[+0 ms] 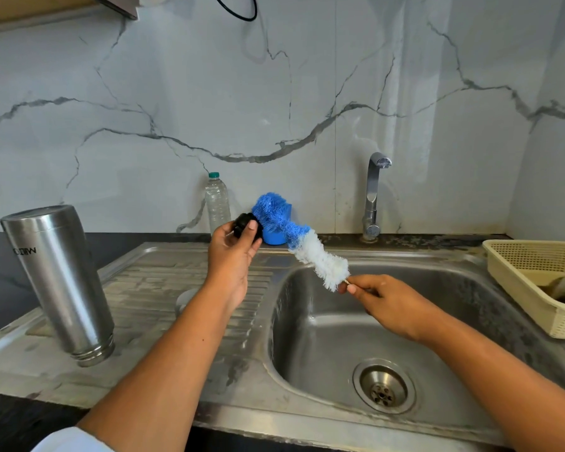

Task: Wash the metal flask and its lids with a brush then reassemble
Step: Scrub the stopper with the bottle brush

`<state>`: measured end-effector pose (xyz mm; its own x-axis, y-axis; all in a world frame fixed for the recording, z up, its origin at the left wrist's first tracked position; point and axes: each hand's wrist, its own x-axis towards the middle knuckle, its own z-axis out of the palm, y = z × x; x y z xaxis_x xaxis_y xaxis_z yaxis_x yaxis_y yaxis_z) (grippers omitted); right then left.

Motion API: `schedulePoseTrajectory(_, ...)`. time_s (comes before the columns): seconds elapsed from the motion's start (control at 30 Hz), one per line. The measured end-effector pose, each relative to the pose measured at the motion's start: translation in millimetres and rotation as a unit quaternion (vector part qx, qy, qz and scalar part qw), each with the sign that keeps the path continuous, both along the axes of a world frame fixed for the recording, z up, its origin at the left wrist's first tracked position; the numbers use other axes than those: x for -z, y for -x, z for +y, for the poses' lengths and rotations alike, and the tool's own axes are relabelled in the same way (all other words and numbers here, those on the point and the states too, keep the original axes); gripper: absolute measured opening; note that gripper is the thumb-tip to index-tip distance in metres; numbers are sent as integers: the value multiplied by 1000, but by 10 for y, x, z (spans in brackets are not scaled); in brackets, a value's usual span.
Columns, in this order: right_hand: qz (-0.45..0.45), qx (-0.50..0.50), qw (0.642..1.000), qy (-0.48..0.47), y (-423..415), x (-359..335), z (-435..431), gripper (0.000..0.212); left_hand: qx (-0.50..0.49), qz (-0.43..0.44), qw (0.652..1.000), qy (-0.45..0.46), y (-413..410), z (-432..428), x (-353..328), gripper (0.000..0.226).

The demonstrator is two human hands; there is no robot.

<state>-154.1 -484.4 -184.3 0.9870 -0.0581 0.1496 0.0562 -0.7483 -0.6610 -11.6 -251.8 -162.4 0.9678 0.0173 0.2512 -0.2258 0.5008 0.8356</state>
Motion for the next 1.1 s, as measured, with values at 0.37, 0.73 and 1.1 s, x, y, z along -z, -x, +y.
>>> schedulePoseTrajectory(0.37,-35,12,997,65,2,-32,99,26,-38,-34,997,-50,20,14,-52,19)
schedulePoseTrajectory(0.73,-38,29,992,118,95,-121,61,28,-86,-113,961,-238,-23,47,-1,43)
schedulePoseTrajectory(1.1,-29,27,993,112,86,-129,56,29,-102,-146,920,-350,42,24,-5,56)
